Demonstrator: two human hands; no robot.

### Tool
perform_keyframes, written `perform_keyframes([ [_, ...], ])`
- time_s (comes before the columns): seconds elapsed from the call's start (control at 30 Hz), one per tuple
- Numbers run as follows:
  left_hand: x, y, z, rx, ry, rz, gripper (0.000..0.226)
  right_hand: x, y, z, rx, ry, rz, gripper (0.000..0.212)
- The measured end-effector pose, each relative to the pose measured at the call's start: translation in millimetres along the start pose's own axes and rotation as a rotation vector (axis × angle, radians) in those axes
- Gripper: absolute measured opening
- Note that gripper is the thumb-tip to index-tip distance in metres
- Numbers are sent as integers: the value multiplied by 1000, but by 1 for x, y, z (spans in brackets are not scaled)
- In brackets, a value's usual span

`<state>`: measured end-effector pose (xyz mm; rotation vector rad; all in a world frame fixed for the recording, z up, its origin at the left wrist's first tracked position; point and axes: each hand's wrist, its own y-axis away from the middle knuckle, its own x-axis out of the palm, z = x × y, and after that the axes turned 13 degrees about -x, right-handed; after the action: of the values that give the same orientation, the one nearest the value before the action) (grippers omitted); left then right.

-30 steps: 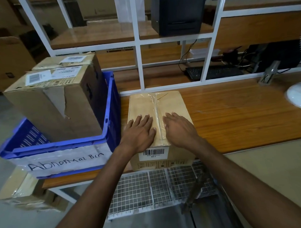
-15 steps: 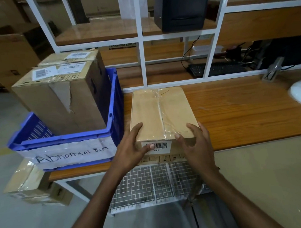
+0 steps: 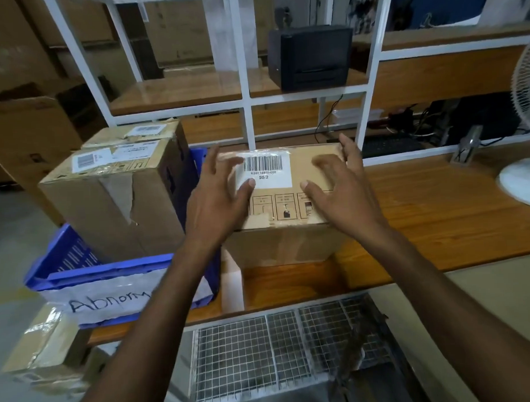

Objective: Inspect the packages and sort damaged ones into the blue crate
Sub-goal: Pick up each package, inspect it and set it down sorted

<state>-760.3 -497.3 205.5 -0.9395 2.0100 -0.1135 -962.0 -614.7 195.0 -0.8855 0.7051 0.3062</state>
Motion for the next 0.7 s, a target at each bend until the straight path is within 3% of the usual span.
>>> perform_keyframes([
  [0.1,14,8,0,172,-205,30,53,6,4,3,-126,262,29,36],
  [0.2,29,25,-2,245,-451,95,78,15,17,15,-190,300,169,61],
  [0.33,38,23,2,264,-473,36,85,24,19,9,-192,316,145,57],
  [0.53,31,10,-5,247,-503,112,91,22,12,4,-195,308,189,57],
  [0.7,25,15,-6,161,-364,153,85,25,20,4,-121,292,65,58],
])
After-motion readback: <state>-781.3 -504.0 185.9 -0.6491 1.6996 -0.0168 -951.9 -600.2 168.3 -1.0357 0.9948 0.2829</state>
